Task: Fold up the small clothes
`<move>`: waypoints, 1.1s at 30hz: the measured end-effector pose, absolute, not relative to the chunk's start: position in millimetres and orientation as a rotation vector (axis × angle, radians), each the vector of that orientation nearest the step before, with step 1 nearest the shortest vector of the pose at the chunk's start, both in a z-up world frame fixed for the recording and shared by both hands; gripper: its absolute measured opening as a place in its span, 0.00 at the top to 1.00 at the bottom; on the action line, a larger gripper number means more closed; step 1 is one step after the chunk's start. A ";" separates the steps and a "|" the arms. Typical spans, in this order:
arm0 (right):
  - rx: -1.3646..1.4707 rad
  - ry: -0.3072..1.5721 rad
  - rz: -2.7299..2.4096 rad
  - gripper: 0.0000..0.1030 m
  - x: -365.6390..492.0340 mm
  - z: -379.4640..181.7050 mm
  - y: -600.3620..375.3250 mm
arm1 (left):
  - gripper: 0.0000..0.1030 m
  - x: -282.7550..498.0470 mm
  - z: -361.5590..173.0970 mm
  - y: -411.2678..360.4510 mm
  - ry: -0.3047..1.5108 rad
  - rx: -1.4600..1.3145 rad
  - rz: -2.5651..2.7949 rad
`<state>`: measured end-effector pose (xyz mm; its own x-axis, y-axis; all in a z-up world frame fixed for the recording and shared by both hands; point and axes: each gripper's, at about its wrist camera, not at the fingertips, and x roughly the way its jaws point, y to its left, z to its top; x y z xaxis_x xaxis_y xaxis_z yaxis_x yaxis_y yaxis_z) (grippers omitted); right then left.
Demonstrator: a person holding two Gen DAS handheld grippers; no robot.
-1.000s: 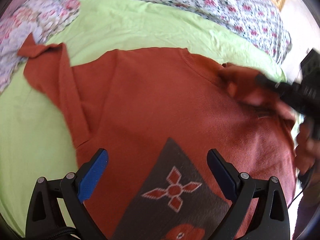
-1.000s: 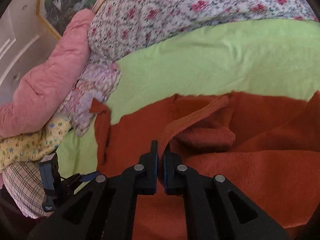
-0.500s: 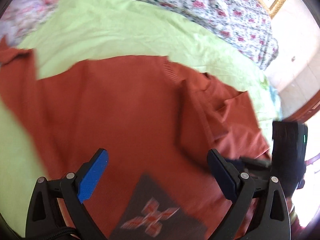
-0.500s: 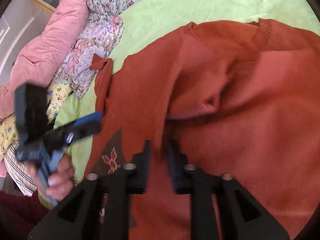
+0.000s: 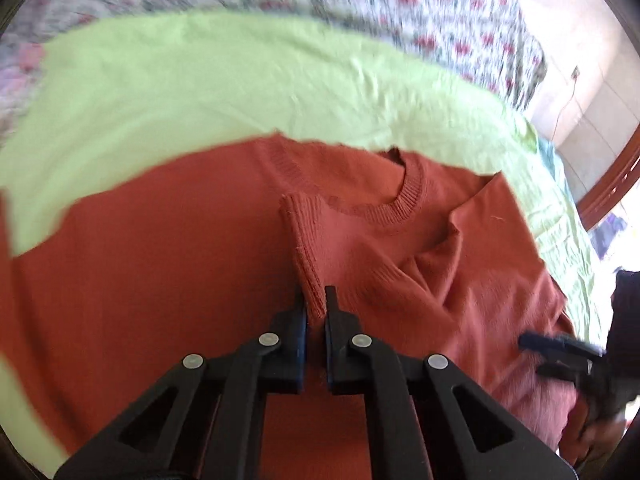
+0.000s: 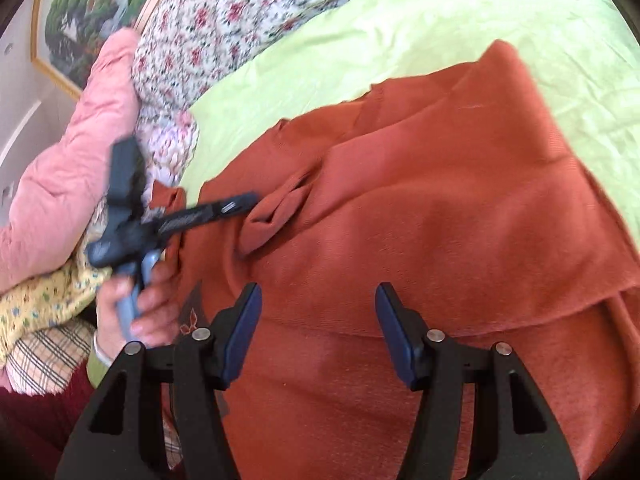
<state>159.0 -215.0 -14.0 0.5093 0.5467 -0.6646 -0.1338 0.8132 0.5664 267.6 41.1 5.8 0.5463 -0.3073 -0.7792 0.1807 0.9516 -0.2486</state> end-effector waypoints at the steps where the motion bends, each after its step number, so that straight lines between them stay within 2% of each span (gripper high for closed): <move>1: 0.490 0.941 0.425 0.42 157.0 -11.5 -218.7 | 0.95 254.3 9.3 52.4 0.923 -0.170 -0.283; 3: 0.500 0.916 0.420 0.42 155.5 -8.0 -218.9 | 0.94 228.9 7.8 76.5 0.904 -0.226 -0.267; 6: 0.515 0.897 0.398 0.42 154.3 -8.6 -227.3 | 0.85 209.4 -13.1 98.4 0.954 -0.265 -0.284; 8: 0.523 0.897 0.381 0.42 157.6 -6.8 -228.9 | 0.76 211.3 -26.4 102.9 1.002 -0.287 -0.277; 10: 0.531 0.893 0.362 0.42 157.7 -3.9 -231.9 | 0.54 221.1 -33.0 103.0 1.019 -0.334 -0.295; 12: 0.532 0.874 0.342 0.42 154.4 2.4 -238.5 | 0.49 228.7 -32.3 102.2 1.005 -0.357 -0.298; 14: 0.530 0.852 0.317 0.42 151.8 8.7 -246.7 | 0.54 238.5 -31.5 96.7 0.981 -0.337 -0.273; 15: 0.530 0.841 0.299 0.42 151.3 11.7 -251.1 | 0.86 241.7 -31.2 94.6 0.966 -0.325 -0.260; 16: 0.533 0.825 0.272 0.42 150.3 15.7 -259.4 | 0.96 241.9 -29.3 92.3 0.960 -0.314 -0.255; 20: 0.519 0.788 0.154 0.42 156.5 25.9 -288.8 | 0.96 216.0 -6.9 94.0 0.829 -0.269 -0.235; 26: 0.402 0.860 0.017 0.35 208.6 15.1 -308.1 | 0.96 208.1 -29.2 108.4 0.915 -0.298 -0.233; 31: 0.289 0.968 -0.006 0.35 254.5 -14.8 -300.9 | 0.96 200.6 -23.1 104.0 0.897 -0.288 -0.222; 33: 0.252 0.944 0.011 0.89 256.5 -12.8 -299.0 | 0.96 203.1 -21.5 101.1 0.903 -0.302 -0.239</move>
<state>256.5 -299.0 -12.8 0.5887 0.1187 -0.7996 0.1008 0.9707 0.2183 203.1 101.1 -21.5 0.5980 -0.3283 -0.7312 0.0766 0.9315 -0.3555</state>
